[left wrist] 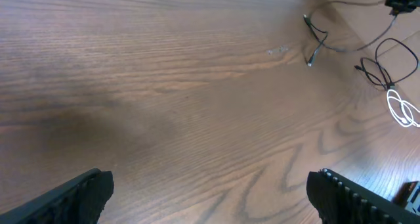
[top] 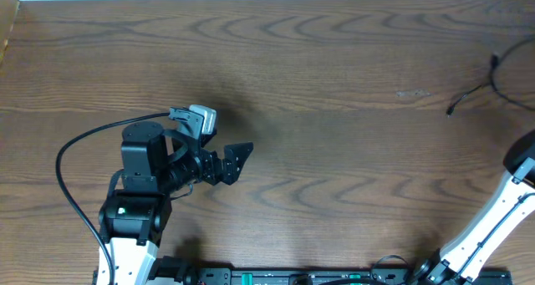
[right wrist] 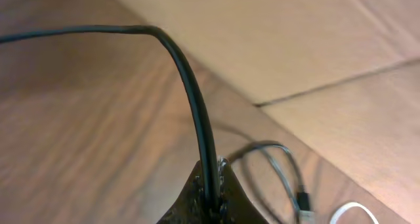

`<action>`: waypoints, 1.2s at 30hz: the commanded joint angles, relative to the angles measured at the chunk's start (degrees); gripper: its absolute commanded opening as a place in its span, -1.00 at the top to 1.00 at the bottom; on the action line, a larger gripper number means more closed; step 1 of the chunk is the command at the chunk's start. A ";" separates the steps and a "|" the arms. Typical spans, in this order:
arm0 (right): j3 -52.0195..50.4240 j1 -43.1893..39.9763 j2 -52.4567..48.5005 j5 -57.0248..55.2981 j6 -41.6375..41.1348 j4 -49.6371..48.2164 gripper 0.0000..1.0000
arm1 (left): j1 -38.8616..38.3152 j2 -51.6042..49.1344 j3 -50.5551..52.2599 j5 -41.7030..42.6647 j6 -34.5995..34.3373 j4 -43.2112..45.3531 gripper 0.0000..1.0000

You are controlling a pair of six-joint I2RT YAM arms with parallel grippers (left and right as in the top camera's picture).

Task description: Untangle cables

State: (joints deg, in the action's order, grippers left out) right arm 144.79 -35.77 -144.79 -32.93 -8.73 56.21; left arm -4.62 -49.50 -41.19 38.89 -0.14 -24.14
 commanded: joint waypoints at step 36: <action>12.92 -2.75 -2.05 23.32 -1.88 0.28 0.92 | -0.35 -0.72 -0.13 0.59 0.55 0.24 -0.99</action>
State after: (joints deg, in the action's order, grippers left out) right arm 157.38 -39.13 -144.92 -13.37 -11.46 56.84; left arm -4.73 -50.17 -41.19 38.87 -0.12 -24.03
